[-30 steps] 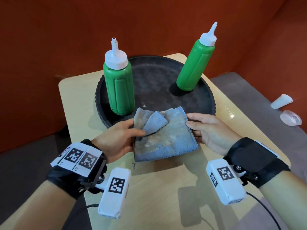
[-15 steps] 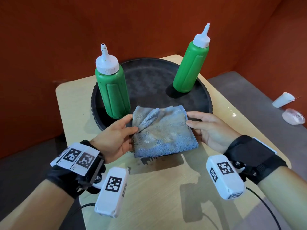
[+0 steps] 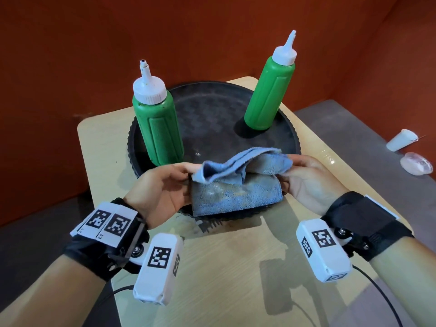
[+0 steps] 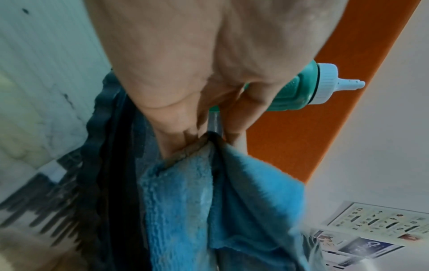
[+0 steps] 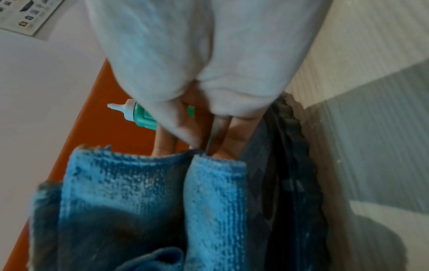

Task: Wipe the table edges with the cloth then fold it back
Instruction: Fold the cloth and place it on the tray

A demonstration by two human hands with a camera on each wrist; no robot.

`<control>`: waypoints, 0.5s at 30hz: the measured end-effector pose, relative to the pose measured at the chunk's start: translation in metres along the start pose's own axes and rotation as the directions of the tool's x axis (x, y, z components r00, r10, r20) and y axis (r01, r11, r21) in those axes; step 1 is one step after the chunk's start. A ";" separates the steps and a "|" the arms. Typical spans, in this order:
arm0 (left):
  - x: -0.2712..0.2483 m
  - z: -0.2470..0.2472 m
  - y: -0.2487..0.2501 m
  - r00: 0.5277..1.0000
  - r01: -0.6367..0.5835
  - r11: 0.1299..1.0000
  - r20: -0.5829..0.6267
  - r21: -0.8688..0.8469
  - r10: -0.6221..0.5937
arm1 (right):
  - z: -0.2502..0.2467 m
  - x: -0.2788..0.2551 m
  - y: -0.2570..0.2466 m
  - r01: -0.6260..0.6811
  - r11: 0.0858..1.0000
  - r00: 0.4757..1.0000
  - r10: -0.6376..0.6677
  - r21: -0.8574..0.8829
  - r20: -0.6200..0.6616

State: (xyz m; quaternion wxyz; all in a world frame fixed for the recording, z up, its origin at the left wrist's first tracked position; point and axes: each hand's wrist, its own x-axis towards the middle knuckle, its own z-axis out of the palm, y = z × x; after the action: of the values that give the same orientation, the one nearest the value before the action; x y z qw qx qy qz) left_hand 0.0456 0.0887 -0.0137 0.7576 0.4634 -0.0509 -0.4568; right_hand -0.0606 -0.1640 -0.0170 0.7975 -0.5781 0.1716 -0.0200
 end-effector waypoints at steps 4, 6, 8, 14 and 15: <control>-0.001 0.001 0.001 0.988 0.073 0.992 -0.141 0.100 -0.058 | 0.002 -0.003 -0.003 -0.082 0.996 0.996 0.082 -0.020 0.043; 0.003 0.003 -0.005 0.981 0.051 0.960 -0.194 0.275 0.004 | 0.006 -0.004 -0.001 -0.069 0.980 0.994 0.082 -0.184 0.066; 0.007 0.001 -0.012 0.969 0.015 0.910 -0.232 0.414 0.089 | 0.007 -0.004 0.002 -0.060 0.936 0.991 0.098 -0.347 0.092; 0.009 0.004 -0.006 0.964 0.078 0.838 -0.254 0.540 0.073 | 0.012 0.001 -0.007 -0.023 0.777 0.987 0.117 -0.629 0.109; 0.008 0.006 -0.004 0.969 0.080 0.828 -0.238 0.555 0.066 | 0.014 0.002 -0.009 -0.014 0.767 0.986 0.116 -0.642 0.117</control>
State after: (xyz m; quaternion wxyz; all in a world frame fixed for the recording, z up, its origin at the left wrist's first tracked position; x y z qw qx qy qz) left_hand 0.0449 0.0778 -0.0158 0.5870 0.7184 -0.0861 -0.3633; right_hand -0.0528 -0.1545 -0.0053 0.5642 -0.8082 0.1278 0.1104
